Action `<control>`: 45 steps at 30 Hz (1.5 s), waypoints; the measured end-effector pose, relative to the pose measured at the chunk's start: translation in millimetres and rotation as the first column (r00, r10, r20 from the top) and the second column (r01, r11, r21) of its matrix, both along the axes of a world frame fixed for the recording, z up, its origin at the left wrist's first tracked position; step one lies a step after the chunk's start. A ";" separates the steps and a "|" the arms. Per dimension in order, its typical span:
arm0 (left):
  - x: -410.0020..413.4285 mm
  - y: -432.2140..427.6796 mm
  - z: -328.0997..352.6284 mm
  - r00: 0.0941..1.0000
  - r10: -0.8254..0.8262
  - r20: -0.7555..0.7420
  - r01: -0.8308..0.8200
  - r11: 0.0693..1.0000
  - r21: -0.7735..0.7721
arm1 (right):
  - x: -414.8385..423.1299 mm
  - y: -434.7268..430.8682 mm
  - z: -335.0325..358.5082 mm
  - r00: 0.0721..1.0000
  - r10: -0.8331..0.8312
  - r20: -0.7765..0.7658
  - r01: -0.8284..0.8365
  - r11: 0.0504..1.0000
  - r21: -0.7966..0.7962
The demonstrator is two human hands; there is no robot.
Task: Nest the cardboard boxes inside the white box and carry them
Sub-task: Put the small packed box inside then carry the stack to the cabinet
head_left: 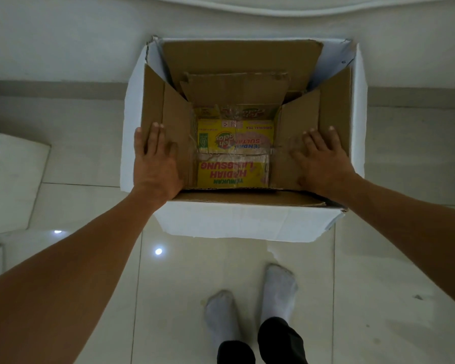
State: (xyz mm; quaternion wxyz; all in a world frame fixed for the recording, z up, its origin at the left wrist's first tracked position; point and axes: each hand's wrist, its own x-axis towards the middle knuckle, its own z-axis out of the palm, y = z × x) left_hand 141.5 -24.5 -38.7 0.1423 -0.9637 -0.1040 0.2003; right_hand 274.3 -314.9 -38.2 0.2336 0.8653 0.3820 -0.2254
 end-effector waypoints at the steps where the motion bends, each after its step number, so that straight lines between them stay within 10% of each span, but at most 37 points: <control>1: -2.1 2.6 -3.1 0.999 0.003 -0.048 0.000 0.999 0.053 | 0.2 -3.8 -1.2 0.999 0.043 0.028 -0.041 0.998 -0.055; 14: 2.2 6.1 -0.1 0.970 0.097 -0.222 -0.079 0.993 0.086 | 7.2 -18.2 2.0 0.983 0.183 0.019 -0.176 0.965 -0.196; 19: 9.3 -34.8 22.3 0.994 0.040 -0.098 -0.069 0.948 -0.310 | 1.1 19.1 13.1 0.967 -0.141 -0.211 0.197 0.942 0.272; 23: -1.5 -76.2 29.4 0.985 0.065 -0.158 -0.157 0.707 -0.689 | 19.8 63.1 22.3 0.924 -0.130 -0.361 0.289 0.854 0.432; 33: -22.1 -86.3 2.5 0.997 -0.073 0.004 0.056 0.734 -0.677 | 126.5 128.5 4.7 0.811 -0.286 -0.511 0.539 0.705 0.461; 39: -16.2 -84.8 13.2 0.970 -0.077 -0.230 -0.106 0.718 -0.688 | 133.8 133.8 -2.0 0.713 -0.329 -0.619 0.644 0.656 0.393; 43: 12.6 -69.7 22.3 0.909 0.013 -0.416 -0.335 0.618 -0.711 | 89.2 104.0 7.7 0.843 -0.160 -0.514 0.405 0.817 0.410; 45: 27.8 -51.7 17.5 0.975 0.035 -0.221 -0.163 0.788 -0.594 | 59.8 79.0 8.7 0.967 -0.064 -0.245 0.149 0.927 0.344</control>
